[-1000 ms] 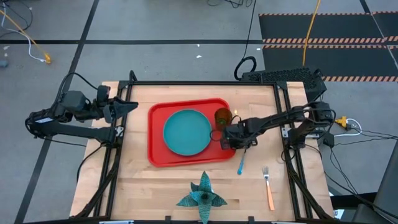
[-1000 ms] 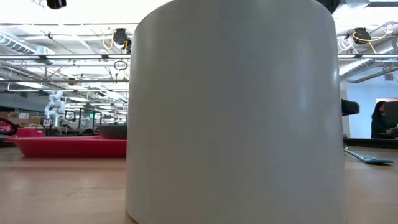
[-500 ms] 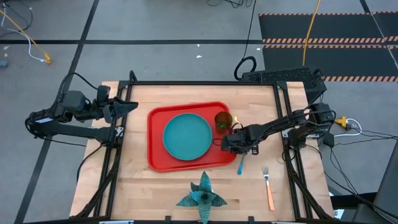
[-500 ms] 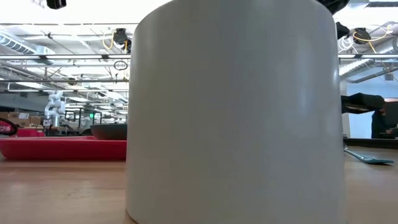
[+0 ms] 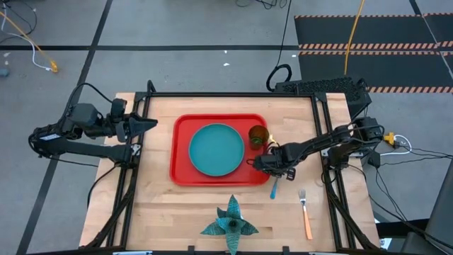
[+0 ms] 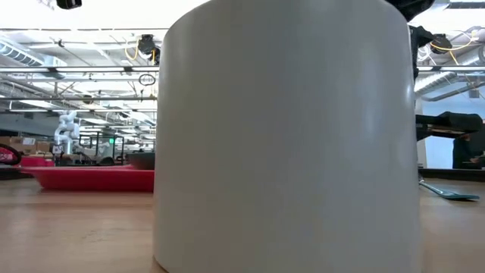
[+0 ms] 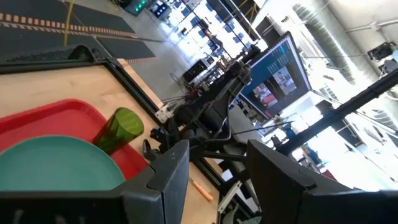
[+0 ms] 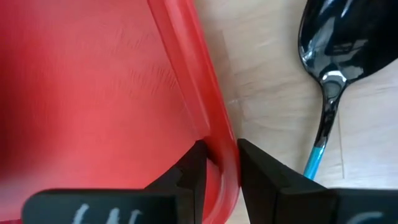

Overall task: Pick and place plate/cup/fork/spoon on tray
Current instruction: Move the orange tray to the center of the table

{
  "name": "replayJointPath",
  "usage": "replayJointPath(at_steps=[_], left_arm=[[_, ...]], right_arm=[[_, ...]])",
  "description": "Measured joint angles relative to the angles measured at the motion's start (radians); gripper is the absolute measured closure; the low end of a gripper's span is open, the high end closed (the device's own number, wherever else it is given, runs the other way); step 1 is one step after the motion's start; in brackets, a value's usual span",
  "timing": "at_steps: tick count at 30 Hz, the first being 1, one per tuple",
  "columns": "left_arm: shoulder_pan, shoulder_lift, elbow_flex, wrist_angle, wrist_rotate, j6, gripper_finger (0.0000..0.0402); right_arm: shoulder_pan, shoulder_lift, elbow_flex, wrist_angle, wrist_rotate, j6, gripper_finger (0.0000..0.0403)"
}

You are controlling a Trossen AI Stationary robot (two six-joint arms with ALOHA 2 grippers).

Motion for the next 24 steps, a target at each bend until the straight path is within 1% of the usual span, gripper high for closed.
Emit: replayJointPath(at_steps=[7,13,17,24], left_arm=[[0.0,0.0,0.0,0.0,0.001,0.014,0.0238],[0.0,0.0,0.0,0.0,0.002,0.018,0.0238],[0.0,0.0,0.0,0.0,0.019,0.018,0.0238],[0.0,0.0,0.0,0.0,0.024,0.027,0.0238]], right_arm=[[0.031,0.001,0.0,-0.006,-0.003,-0.008,0.0334],[0.065,0.002,-0.001,-0.036,-0.037,0.0,0.0334],[0.087,0.003,-0.001,-0.044,-0.055,0.015,0.0334],[0.103,0.003,-0.001,-0.074,-0.069,-0.018,0.0334]])
